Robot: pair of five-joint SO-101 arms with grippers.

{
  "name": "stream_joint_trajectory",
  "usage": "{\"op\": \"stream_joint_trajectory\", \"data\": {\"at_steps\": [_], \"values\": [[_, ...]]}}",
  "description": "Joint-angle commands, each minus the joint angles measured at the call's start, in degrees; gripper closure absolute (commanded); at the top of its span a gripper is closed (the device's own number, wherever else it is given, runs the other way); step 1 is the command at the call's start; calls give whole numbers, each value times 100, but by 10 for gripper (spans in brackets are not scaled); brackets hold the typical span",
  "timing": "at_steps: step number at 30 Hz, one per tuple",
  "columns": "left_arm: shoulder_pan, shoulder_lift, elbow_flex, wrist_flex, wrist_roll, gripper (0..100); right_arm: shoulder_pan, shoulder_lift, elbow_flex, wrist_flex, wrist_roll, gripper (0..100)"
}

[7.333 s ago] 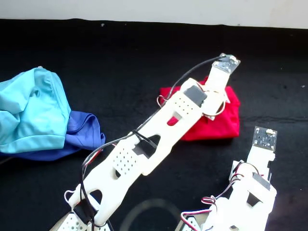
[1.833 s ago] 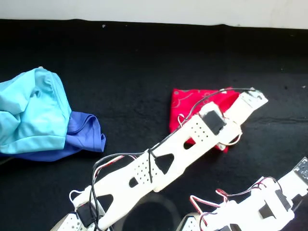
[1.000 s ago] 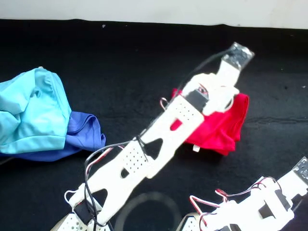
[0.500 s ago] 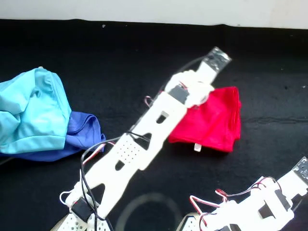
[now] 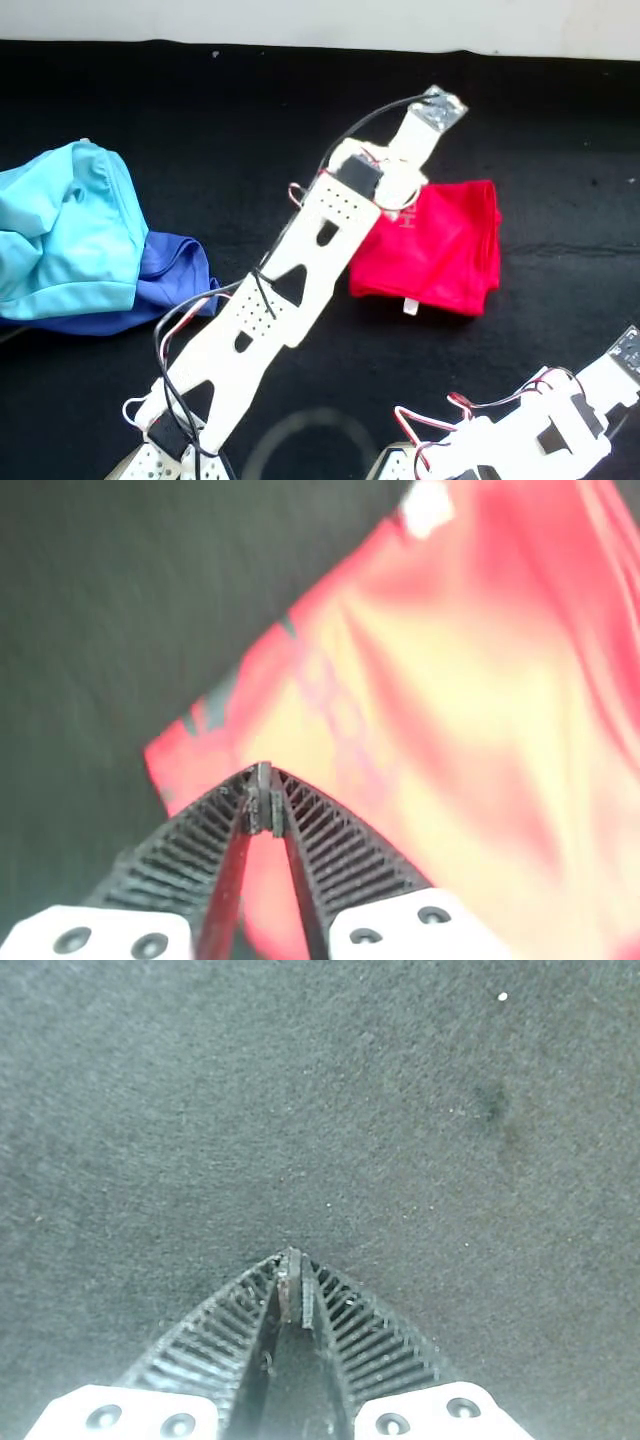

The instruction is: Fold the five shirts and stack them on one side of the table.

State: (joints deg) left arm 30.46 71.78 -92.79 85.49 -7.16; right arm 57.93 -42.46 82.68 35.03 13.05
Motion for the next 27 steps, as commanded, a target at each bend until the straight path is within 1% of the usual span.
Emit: {"op": "stream_joint_trajectory", "data": {"at_steps": [1,4,8,10,13,18,20,22,25,27], "values": [[57,-541,-251,967,62,990,-22,4,66,-31,-9,992],[-66,-198,-207,914,62,990,-22,4,66,-31,-9,992],[-338,611,-242,-9,53,990,-22,4,66,-31,-9,992],[-532,769,-251,-264,53,990,-22,4,66,-31,-9,992],[-725,725,-259,-62,62,990,-22,4,66,-31,-9,992],[-752,-40,-259,774,62,990,-31,4,13,40,-9,992],[-681,-400,-259,1152,70,990,-75,4,-259,426,-9,992],[-585,-725,-259,1600,176,990,-268,4,-927,1279,-35,992],[-532,-1121,-207,1697,501,990,-725,31,-2264,2554,-44,992],[-470,-1358,-207,1697,624,990,-1068,66,-3196,3134,-44,992]]}}
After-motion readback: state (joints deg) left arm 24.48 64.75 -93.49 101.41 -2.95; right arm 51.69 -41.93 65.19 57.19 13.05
